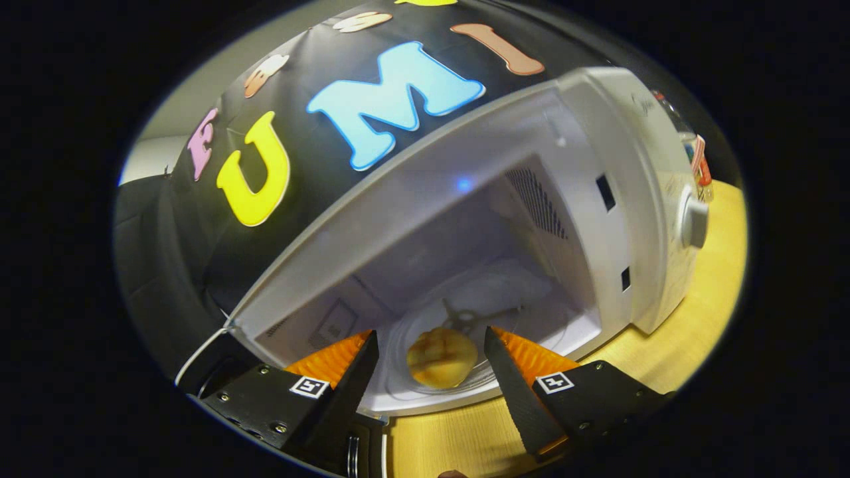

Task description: Open the microwave, put the food inside, and close the microwave door.

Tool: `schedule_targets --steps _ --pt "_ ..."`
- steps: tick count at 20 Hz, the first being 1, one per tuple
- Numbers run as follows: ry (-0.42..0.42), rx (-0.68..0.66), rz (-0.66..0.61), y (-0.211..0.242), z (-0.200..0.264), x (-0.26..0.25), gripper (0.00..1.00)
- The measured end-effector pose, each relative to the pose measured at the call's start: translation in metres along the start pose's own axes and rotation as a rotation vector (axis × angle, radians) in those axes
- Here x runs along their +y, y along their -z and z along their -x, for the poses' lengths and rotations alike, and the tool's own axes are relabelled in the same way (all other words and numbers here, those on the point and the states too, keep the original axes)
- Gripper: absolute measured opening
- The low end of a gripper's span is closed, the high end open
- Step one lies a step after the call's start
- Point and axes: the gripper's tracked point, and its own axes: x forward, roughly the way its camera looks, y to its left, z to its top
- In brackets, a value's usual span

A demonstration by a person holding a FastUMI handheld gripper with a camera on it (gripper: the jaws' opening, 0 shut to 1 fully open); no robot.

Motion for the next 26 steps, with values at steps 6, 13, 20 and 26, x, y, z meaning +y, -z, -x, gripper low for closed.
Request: schedule_targets --steps 6,13,20,26 --pt "-0.069 -0.082 0.126 -0.037 0.091 0.049 0.97" --pt "-0.145 -0.103 0.264 -0.037 0.189 0.096 0.97" --pt "-0.253 -0.085 0.383 0.000 0.258 0.151 0.97" --pt "-0.380 -0.025 0.441 0.051 0.297 0.206 0.97"
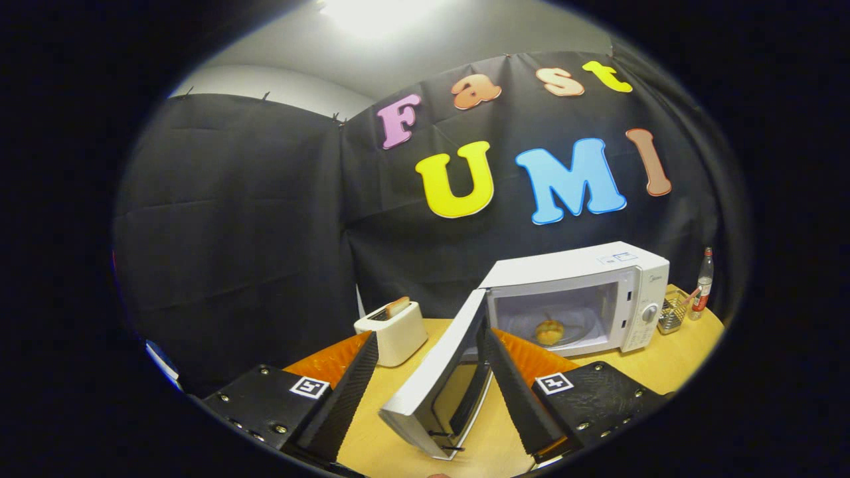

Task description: Open the microwave, put the food inside, and close the microwave door.

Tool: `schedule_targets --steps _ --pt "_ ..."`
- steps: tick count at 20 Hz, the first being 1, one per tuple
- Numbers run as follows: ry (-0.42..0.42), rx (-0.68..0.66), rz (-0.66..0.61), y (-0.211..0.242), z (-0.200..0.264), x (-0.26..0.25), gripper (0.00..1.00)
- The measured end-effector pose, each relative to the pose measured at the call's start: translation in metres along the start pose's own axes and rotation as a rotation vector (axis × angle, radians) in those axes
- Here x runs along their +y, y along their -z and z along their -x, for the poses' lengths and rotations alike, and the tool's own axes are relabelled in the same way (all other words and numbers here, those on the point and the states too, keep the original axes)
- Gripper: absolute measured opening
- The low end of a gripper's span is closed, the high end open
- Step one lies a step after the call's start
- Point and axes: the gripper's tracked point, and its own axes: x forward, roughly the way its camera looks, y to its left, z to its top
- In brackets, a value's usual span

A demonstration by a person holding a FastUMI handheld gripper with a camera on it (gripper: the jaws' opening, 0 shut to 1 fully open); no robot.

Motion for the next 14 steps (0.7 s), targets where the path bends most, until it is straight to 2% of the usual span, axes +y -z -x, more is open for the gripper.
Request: schedule_targets --steps 3,9,10,13,14 --pt "-0.077 0.007 0.042 0.010 0.005 0.037 0.97" --pt "-0.199 0.106 0.070 0.059 0.002 0.090 0.97" --pt "-0.210 0.127 0.077 0.068 -0.002 0.096 0.93" --pt "-0.249 0.178 0.102 0.085 -0.005 0.108 0.91" --pt "-0.260 0.200 0.097 0.095 -0.005 0.111 0.84"
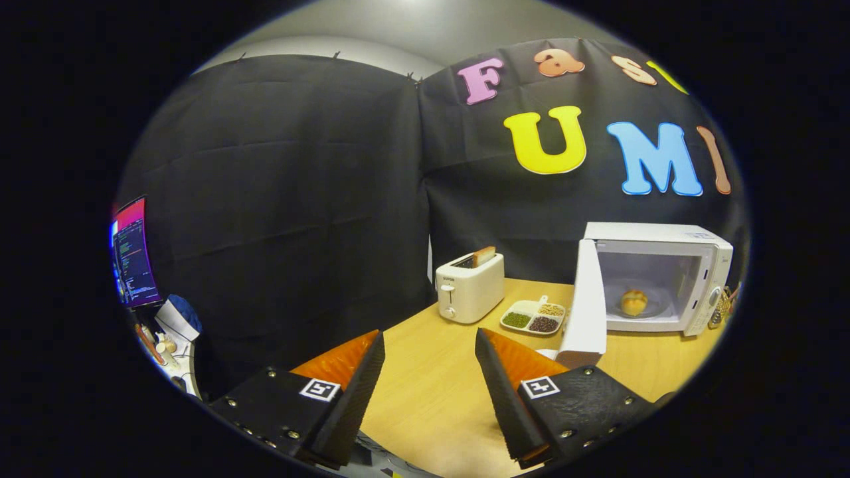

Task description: Open the microwave, put the food inside, and close the microwave door.

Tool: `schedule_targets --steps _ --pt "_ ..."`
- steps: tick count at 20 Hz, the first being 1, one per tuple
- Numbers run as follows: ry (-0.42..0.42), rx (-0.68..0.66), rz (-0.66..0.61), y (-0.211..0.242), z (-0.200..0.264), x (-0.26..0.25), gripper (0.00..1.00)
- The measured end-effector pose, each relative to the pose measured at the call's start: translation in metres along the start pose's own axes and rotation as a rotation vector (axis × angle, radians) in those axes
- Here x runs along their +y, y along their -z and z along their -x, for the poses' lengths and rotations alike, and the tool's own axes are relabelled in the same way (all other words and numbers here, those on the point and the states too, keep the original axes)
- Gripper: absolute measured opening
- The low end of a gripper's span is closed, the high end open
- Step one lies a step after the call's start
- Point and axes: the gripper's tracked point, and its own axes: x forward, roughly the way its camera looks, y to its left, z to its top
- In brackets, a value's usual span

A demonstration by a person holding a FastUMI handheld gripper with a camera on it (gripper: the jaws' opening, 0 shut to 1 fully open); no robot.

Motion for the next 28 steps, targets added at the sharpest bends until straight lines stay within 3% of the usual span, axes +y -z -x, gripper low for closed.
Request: schedule_targets --steps 2,4,5,6,8,10,11,19,28 --pt "-0.006 0.047 -0.016 0.018 -0.004 0.003 0.84" --pt "0.014 0.082 -0.014 0.031 -0.005 -0.007 0.52" --pt "0.015 0.104 -0.018 0.037 -0.008 -0.010 0.51" --pt "0.069 0.110 -0.009 0.040 -0.007 -0.024 0.51" --pt "0.145 0.112 -0.028 0.040 0.000 -0.048 0.06" --pt "0.143 0.124 -0.074 0.046 -0.002 -0.057 0.06" --pt "0.132 0.126 -0.084 0.046 -0.001 -0.057 0.01" --pt "0.140 0.150 -0.039 0.051 0.027 -0.085 0.00" --pt "0.230 0.178 -0.055 0.054 0.053 -0.151 0.01"
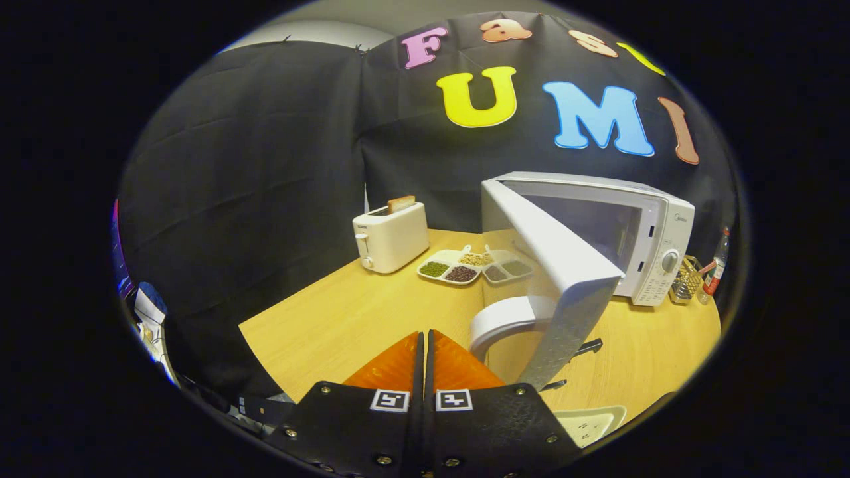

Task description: Open the microwave, put the food inside, and close the microwave door.

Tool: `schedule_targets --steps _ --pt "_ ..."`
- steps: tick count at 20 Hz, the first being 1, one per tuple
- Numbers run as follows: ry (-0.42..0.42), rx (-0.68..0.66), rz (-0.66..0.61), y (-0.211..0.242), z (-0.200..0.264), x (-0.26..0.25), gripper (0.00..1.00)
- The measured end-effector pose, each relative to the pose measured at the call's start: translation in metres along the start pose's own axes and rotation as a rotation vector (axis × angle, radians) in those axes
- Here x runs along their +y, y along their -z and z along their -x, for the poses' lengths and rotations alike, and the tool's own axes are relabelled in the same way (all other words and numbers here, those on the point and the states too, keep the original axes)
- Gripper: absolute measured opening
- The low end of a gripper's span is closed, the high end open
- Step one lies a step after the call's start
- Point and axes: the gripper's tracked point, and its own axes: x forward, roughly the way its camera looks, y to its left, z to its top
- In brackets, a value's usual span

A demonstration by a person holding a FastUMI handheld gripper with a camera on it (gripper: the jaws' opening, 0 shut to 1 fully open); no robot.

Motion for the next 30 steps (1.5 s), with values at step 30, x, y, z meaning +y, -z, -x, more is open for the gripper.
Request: schedule_targets --steps 30 --pt "0.347 -0.065 -0.177 -0.063 -0.073 -0.269 0.00"
